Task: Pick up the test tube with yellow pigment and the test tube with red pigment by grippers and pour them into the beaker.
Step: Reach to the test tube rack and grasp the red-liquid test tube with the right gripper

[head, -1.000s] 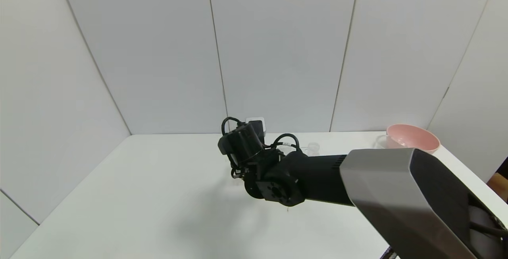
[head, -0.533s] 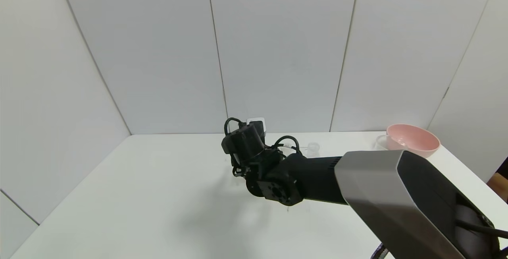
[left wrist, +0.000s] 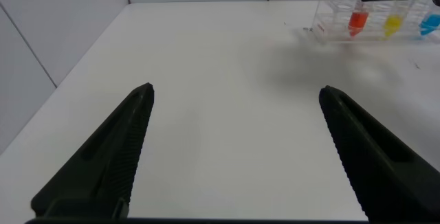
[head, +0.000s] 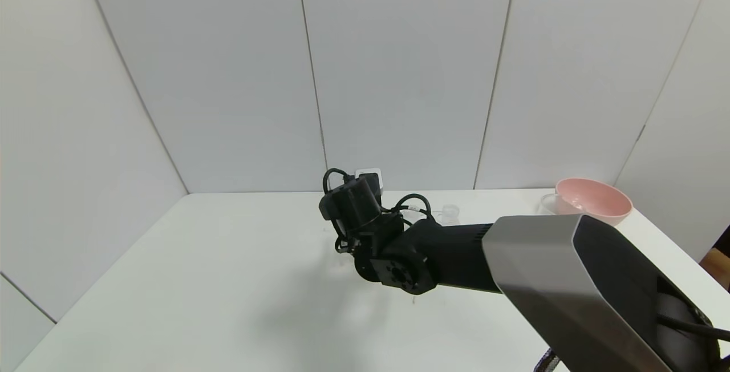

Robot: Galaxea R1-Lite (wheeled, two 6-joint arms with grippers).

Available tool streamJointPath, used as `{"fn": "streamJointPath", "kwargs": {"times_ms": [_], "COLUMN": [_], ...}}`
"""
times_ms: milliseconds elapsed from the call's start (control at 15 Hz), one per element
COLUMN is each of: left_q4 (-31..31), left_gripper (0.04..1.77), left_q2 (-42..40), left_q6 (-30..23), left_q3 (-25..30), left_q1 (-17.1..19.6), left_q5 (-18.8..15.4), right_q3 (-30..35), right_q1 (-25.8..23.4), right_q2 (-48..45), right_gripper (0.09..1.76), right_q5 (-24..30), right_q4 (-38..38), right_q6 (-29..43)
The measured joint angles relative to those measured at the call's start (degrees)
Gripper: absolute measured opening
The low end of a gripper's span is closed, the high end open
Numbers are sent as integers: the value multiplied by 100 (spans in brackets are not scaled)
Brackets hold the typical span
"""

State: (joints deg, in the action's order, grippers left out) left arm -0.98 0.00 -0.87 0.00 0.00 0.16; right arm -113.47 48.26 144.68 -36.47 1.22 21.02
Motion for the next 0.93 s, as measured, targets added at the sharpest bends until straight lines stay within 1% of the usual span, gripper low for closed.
{"fn": "streamJointPath", "kwargs": {"times_ms": [133, 267, 333, 400, 933], "left_q4": [0, 0, 0, 0, 0], "left_gripper": [172, 172, 172, 172, 172], "left_q2": [0, 0, 0, 0, 0], "left_q6": [0, 0, 0, 0, 0], "left_q3": [0, 0, 0, 0, 0], "left_q1": [0, 0, 0, 0, 0], "left_q5": [0, 0, 0, 0, 0], "right_q3": [0, 0, 0, 5, 38], "right_q1": [0, -13, -26, -33, -44], "right_q2": [-7, -20, -20, -20, -49], "right_gripper": [101, 81, 58, 52, 52], "right_q5": [-1, 0, -1, 0, 2], "right_q4": [-43, -38, -18, -18, -46], "right_q6": [5, 5, 6, 9, 2]}}
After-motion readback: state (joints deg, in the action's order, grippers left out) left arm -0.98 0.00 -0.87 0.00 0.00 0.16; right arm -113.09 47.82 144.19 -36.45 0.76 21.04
